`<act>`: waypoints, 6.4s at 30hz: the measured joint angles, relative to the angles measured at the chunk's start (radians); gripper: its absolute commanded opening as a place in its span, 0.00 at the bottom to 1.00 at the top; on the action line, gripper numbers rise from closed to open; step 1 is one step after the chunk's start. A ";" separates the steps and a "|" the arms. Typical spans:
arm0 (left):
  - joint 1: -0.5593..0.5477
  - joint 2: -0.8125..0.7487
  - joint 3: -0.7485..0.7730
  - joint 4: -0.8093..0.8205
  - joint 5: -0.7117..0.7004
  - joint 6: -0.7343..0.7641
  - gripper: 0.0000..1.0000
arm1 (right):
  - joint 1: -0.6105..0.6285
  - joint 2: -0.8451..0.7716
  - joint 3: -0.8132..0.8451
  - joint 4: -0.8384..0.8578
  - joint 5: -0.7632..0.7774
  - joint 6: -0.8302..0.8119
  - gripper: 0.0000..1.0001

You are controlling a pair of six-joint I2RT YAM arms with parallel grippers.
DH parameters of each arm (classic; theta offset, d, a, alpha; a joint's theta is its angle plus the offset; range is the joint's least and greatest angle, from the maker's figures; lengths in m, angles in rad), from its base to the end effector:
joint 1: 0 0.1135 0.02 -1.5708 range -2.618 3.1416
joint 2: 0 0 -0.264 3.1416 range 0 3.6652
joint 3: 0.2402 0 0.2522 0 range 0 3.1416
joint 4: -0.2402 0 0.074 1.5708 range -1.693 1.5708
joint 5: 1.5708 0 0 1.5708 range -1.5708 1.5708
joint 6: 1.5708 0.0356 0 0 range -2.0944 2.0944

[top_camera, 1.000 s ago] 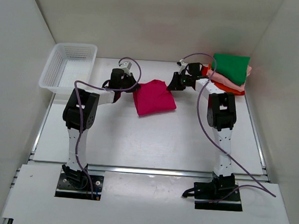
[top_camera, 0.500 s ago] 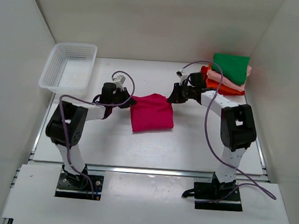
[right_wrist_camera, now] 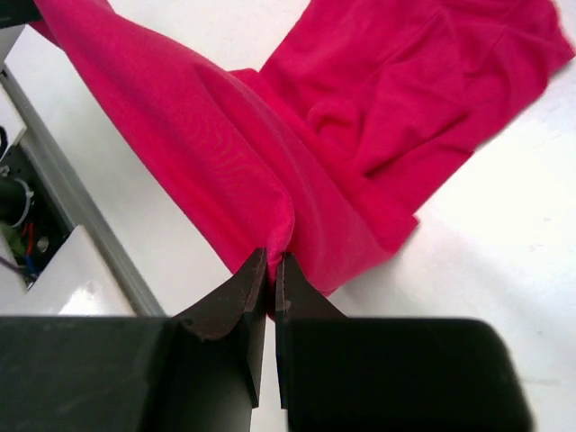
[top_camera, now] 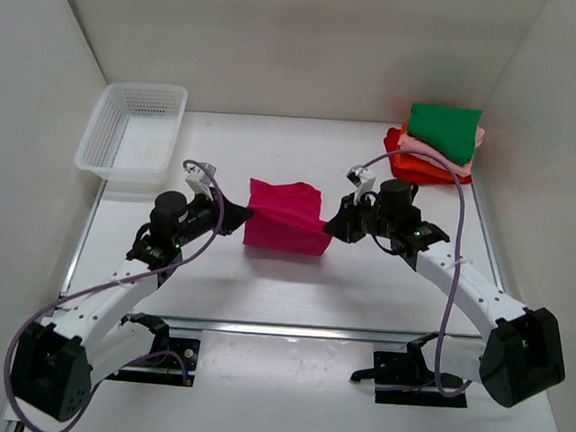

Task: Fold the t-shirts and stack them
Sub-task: Fold the long partially folded tshirt into a neat square, then put the neatly folded tshirt into the corner of the board with the right arm

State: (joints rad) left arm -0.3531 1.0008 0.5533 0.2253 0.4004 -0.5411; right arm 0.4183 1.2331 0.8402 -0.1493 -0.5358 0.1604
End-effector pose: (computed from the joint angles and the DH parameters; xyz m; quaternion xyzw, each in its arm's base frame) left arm 0.2096 -0.0920 0.2603 0.0518 0.7738 -0.4046 0.4846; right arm 0.2406 0.1269 0.2702 -0.2371 0.8159 0.3562 0.3889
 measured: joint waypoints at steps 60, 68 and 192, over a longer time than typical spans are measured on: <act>0.146 0.795 0.299 0.178 -0.309 -0.042 0.00 | -0.069 1.174 1.148 -0.139 -0.119 -0.112 0.01; 0.158 0.907 0.417 0.084 -0.359 -0.048 0.38 | -0.013 1.279 1.284 -0.293 0.018 -0.132 0.20; 0.179 0.513 0.179 -0.203 0.056 -0.057 0.50 | -0.674 1.059 1.560 -0.202 -0.099 -0.134 0.00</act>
State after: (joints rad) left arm -0.1741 1.5143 0.7319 0.0223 0.4561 -0.5983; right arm -0.2562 2.2921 2.4004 -0.3515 -0.6350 0.0265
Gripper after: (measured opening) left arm 0.501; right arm 0.122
